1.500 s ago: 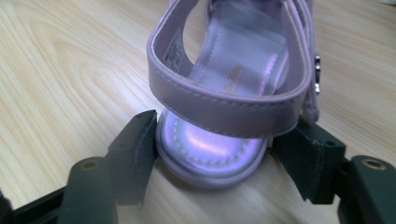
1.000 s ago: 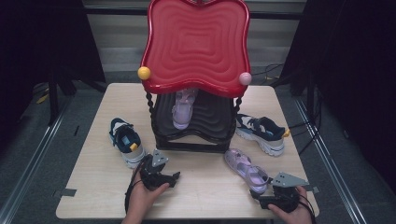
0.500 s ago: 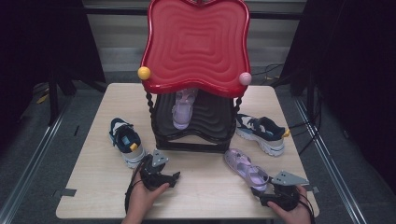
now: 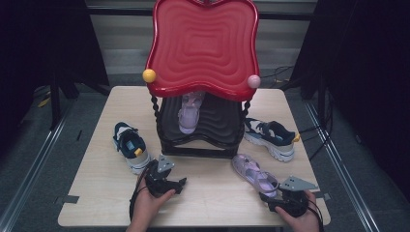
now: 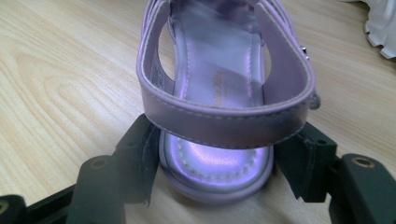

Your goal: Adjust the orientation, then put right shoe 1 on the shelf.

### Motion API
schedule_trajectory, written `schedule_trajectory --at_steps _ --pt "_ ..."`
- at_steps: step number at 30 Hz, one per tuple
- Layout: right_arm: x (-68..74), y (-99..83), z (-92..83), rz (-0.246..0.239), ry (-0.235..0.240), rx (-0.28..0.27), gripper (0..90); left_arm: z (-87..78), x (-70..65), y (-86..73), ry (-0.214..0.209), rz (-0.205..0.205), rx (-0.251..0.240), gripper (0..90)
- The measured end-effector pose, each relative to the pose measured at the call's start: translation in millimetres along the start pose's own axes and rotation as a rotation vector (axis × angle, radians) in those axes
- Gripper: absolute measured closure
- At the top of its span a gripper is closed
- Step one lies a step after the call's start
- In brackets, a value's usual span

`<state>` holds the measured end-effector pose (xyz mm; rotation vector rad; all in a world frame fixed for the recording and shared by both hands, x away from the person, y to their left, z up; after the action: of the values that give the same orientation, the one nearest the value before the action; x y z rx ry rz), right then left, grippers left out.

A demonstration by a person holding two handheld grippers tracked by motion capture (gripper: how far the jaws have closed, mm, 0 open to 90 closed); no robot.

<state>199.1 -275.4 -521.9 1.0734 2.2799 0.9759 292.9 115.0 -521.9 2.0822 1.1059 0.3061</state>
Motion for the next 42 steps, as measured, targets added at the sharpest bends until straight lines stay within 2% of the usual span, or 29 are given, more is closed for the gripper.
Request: schedule_trajectory --at_steps 8,19,26,31,37,42 --pt "-2.4 -1.8 -1.2 -0.009 -0.004 -0.005 36.4 2.1 0.3 1.8 -0.001 0.000 0.002 14.5" --pt "0.9 -3.5 -0.8 0.007 -0.021 -0.020 35.4 2.2 0.3 1.9 -0.001 0.000 0.002 14.5" --pt "-0.1 -0.3 -0.9 0.012 -0.015 0.004 37.0 2.4 0.4 1.9 -0.003 -0.002 0.000 14.5" --pt "2.2 2.5 -2.6 -0.028 -0.037 0.013 37.2 2.4 0.4 2.0 -0.003 -0.002 0.000 14.5" --pt "1.2 4.2 -7.0 -0.031 -0.029 -0.001 37.5 2.3 0.4 2.0 -0.002 -0.002 -0.001 14.5" --pt "1.1 7.0 -12.7 -0.034 -0.021 -0.045 37.7 2.4 0.4 2.0 -0.003 -0.002 -0.001 14.5"
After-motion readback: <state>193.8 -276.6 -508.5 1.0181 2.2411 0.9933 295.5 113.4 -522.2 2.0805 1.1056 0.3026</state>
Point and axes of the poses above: each handheld gripper's, and its own axes: z roughly forward along the jaws, y roughly out of its top, x roughly to its left, the point moved 2 cm from there along z, roughly forward along the jaws, and after that the axes turned 9 degrees about -z, right-handed, at the moved point
